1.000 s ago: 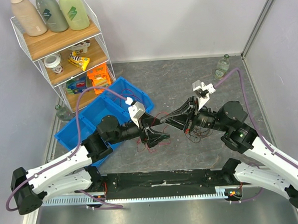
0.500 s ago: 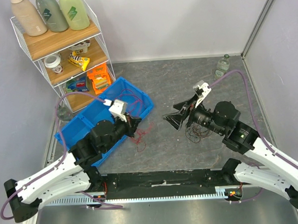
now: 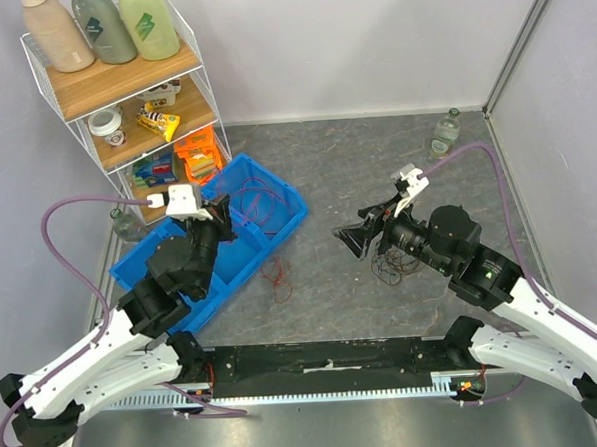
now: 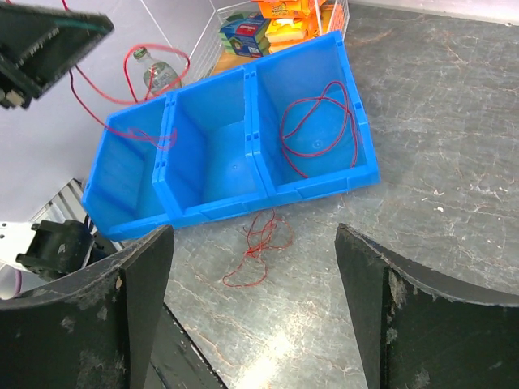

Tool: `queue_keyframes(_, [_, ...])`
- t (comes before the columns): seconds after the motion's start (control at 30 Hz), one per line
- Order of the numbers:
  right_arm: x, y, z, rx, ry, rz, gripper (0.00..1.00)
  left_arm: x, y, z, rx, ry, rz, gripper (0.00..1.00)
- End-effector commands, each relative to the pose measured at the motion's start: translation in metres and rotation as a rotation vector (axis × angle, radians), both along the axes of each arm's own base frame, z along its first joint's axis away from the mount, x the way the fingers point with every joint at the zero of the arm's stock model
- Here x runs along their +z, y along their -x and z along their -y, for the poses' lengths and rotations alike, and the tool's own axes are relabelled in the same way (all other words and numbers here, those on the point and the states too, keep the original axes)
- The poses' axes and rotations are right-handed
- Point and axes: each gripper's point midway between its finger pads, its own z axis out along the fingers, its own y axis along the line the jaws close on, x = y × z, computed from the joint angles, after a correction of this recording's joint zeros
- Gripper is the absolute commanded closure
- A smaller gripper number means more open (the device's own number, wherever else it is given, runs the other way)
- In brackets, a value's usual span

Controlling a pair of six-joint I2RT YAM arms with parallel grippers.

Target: Untangle the cables

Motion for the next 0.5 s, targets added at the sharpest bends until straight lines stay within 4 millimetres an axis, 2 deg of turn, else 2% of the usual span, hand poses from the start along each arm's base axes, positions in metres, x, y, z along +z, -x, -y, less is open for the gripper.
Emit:
queue_keyframes(0.0, [0.004, 0.002, 0.006, -0.022, -0.025, 0.014, 0.12, 0.049, -0.015, -0.037, 0.204, 0.061, 0.137, 0.98])
queue_keyframes(0.07, [0.007, 0.002, 0.006, -0.02, -0.022, 0.02, 0.12, 0.05, -0.022, -0.044, 0.244, 0.072, 0.137, 0.98])
queue_keyframes(0.17, [0.009, 0.002, 0.006, -0.017, -0.022, 0.022, 0.12, 0.025, -0.032, -0.053, 0.297, 0.108, 0.064, 0.98])
queue_keyframes(0.3, [0.001, 0.005, 0.008, -0.019, -0.037, 0.006, 0.12, -0.042, -0.045, -0.059, 0.335, 0.162, -0.077, 0.98])
queue_keyframes(0.4, [-0.002, 0.006, 0.01, -0.021, -0.029, 0.003, 0.13, -0.085, -0.059, -0.067, 0.372, 0.213, -0.197, 0.98])
queue_keyframes(0.47, [0.0, 0.006, 0.011, -0.021, -0.024, 0.007, 0.12, -0.105, -0.062, -0.071, 0.403, 0.243, -0.287, 0.98])
